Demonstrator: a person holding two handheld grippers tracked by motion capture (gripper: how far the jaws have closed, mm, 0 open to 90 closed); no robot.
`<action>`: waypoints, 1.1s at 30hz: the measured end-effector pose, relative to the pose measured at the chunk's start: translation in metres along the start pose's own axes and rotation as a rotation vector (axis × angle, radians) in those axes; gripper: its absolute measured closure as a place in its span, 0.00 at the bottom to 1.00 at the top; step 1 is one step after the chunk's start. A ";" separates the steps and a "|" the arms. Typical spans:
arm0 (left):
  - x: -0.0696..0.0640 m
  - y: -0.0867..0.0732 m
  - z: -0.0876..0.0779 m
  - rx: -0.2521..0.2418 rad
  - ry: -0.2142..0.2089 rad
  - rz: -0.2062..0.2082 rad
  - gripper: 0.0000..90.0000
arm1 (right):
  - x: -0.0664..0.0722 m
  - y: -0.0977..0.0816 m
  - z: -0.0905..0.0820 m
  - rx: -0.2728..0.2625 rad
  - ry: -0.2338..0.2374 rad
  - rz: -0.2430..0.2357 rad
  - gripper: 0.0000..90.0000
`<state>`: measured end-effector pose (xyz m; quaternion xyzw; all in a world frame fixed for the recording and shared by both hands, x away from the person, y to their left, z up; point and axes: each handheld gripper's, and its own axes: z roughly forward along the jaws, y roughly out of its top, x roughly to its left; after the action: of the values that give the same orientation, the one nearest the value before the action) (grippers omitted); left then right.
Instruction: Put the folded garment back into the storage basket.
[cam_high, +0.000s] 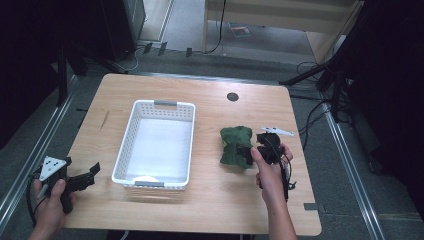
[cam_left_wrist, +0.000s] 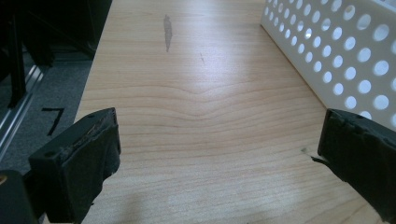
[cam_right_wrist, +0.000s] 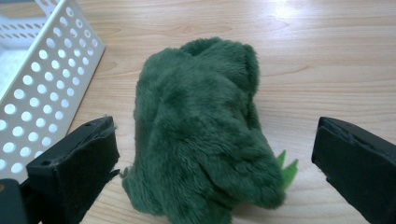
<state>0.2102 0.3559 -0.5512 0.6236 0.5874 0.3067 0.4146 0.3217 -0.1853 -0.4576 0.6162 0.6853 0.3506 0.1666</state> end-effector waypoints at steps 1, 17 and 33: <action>0.000 0.000 0.000 0.000 0.000 0.000 0.00 | 0.001 0.001 0.001 0.002 0.000 -0.003 0.01; 0.000 0.000 0.000 -0.002 -0.003 -0.008 0.00 | 0.015 0.015 0.027 0.049 0.002 0.028 0.00; 0.000 0.000 0.000 -0.002 -0.002 -0.009 0.00 | 0.014 0.020 0.058 0.136 -0.026 0.001 0.00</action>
<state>0.2102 0.3563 -0.5513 0.6208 0.5895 0.3051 0.4172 0.3722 -0.1556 -0.4814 0.6311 0.7048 0.2954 0.1332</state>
